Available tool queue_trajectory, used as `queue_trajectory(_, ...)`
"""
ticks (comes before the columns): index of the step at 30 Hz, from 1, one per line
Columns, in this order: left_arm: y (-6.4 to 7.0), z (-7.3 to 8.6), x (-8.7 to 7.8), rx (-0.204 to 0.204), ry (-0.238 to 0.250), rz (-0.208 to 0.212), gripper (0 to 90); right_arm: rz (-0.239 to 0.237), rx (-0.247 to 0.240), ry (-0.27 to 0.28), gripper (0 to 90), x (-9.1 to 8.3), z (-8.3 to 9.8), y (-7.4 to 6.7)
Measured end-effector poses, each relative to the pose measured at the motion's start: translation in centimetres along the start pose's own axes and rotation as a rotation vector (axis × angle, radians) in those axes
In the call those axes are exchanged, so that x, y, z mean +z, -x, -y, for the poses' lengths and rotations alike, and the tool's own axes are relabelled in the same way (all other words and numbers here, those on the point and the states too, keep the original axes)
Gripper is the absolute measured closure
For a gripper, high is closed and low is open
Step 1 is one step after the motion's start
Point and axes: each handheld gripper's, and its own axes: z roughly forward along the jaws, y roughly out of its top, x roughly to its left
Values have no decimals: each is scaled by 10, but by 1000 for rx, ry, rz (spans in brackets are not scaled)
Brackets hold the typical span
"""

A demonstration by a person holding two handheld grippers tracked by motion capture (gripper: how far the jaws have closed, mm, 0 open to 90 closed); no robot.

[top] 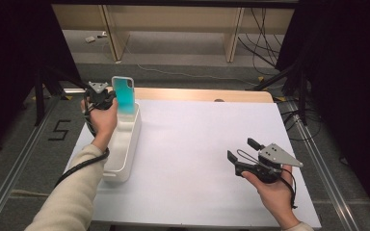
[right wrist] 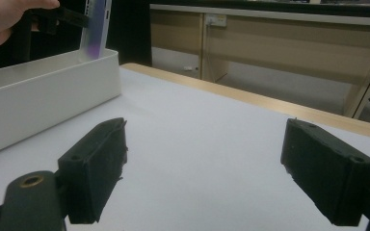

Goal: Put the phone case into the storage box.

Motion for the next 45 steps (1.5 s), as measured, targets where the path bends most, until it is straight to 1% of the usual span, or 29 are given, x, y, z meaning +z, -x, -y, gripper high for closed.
queue_trajectory(2, 0, 0, 0, 2, -2, 4, 880, -1, 2, 0, 173, 0, 0, 0)
queue_trajectory(3, 0, 0, 0, 3, -2, 2, 880, 5, -10, -14, 173, -1, 0, 1)
queue_trajectory(4, 0, 0, 0, 4, -3, 0, 880, -1, 0, 4, 173, 0, 0, 0)
queue_trajectory(5, 0, 0, 1, 4, -4, 0, 880, -2, 0, 3, 173, 0, 0, 0)
queue_trajectory(7, 0, 0, 1, 6, -4, 0, 880, 2, -9, -19, 173, -1, 0, 0)
queue_trajectory(8, 0, 0, 1, 7, -5, -2, 879, -3, 2, -7, 173, 0, 0, 0)
queue_trajectory(9, 0, 1, 1, 7, -6, -4, 880, 3, -8, -17, 173, -1, 0, 0)
queue_trajectory(10, 1, 1, 2, 3, -7, -6, 880, 2, -8, -20, 173, -1, 0, 0)
queue_trajectory(14, 0, 2, 3, 10, -13, -3, 879, -2, 0, -7, 173, 0, 0, 0)
queue_trajectory(19, 1, 3, 4, 11, -18, -6, 879, -5, -4, -21, 173, -1, 0, 0)
queue_trajectory(23, 2, 3, 4, 9, -19, -7, 879, 6, -8, -13, 173, 0, 0, 0)
queue_trajectory(24, 2, 4, 4, 10, -19, -8, 879, -2, -6, -13, 173, 0, 0, 0)
queue_trajectory(37, 2, 5, 6, 20, -26, -8, 878, 5, -9, -9, 173, 0, 1, -1)
queue_trajectory(39, 2, 6, 6, 18, -27, -9, 878, 3, -8, -10, 174, 1, 1, 0)
queue_trajectory(40, 2, 6, 6, 17, -27, -9, 878, 1, 0, -14, 174, 0, 0, -1)
queue_trajectory(45, 2, 8, 7, 21, -34, -7, 878, 3, -10, -11, 174, 1, 1, 0)
